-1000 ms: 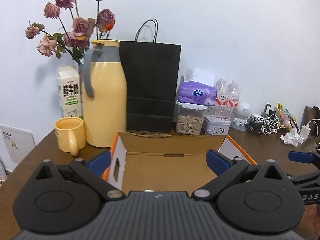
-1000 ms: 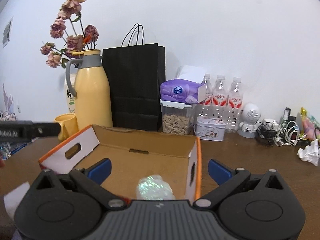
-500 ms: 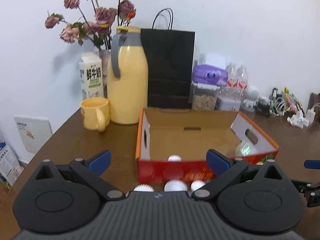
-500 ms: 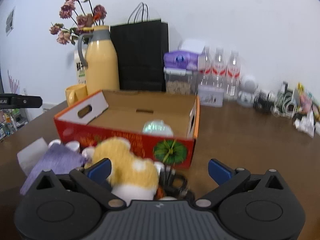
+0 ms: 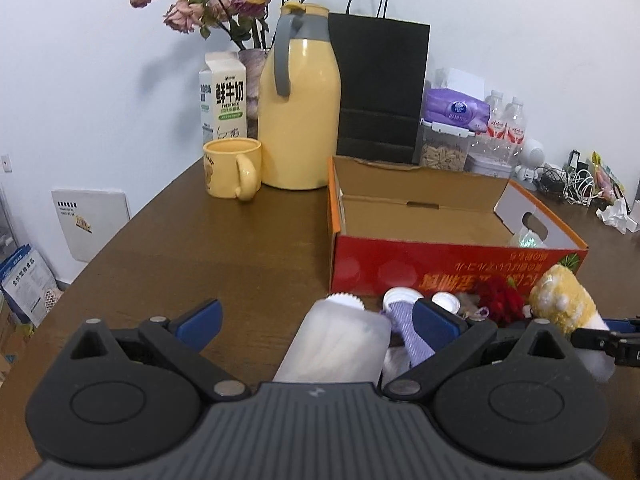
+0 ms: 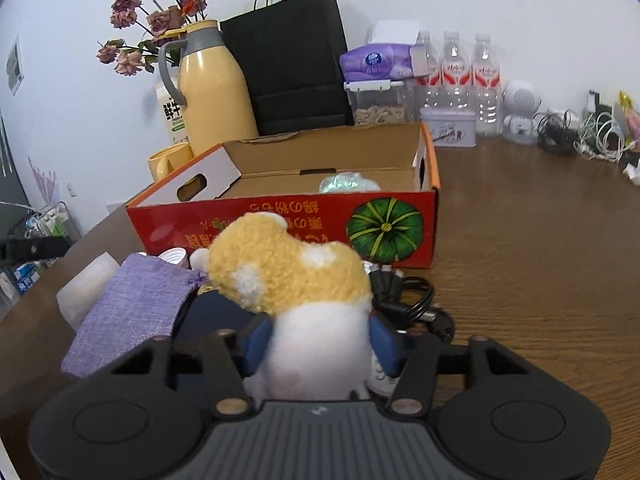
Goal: Organize objects
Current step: 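Grasp the plush toy with the right gripper while the left gripper grasps the white container, then carry the plush toy and white container over the cardboard box with both grippers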
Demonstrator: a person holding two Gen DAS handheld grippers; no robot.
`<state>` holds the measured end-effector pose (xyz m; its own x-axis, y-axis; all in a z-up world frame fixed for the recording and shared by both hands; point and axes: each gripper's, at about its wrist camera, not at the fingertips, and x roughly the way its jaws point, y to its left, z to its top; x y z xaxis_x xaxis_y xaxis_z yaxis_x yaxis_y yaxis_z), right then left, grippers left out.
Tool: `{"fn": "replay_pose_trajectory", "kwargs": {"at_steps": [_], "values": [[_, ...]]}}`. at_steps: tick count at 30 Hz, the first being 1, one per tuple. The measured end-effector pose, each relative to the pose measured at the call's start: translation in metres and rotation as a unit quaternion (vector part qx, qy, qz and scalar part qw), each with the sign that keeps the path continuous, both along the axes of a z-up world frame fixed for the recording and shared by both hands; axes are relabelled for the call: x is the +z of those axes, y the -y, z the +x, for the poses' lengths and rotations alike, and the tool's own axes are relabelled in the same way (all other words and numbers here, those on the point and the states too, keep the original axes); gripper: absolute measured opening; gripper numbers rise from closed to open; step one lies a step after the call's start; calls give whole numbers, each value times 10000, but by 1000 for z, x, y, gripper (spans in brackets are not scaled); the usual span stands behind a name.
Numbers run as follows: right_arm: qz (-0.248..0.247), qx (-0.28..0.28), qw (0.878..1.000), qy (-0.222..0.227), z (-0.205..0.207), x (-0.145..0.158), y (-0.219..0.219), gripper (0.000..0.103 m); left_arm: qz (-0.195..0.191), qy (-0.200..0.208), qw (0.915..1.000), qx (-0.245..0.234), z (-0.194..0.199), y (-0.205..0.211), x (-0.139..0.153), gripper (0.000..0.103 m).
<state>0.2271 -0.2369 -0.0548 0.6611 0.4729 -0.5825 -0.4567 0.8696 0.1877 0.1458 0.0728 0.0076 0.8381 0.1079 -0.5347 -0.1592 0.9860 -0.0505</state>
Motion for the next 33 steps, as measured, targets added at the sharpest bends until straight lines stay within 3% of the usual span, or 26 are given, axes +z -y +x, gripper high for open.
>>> {"fn": "replay_pose_trajectory", "kwargs": {"at_steps": [4, 20, 23, 24, 25, 33], "values": [[111, -58, 9999, -62, 1, -4, 0, 48, 29, -92, 9999, -138, -2, 0, -6, 103], [40, -224, 9986, 482, -23, -7, -1, 45, 238, -609, 9975, -284, 22, 8, -47, 102], [24, -228, 9984, 510, -25, -8, -1, 45, 243, -644, 9971, -320, 27, 8, -51, 87], [15, -229, 9984, 515, -25, -8, -2, 45, 199, -662, 9970, -348, 28, 8, -53, 75], [6, -232, 9984, 519, -25, -8, -2, 45, 137, -668, 9969, -389, 28, 7, -54, 71], [-9, -254, 9979, 602, -28, -7, -3, 45, 31, -427, 9987, -278, 16, 5, -49, 65]]}}
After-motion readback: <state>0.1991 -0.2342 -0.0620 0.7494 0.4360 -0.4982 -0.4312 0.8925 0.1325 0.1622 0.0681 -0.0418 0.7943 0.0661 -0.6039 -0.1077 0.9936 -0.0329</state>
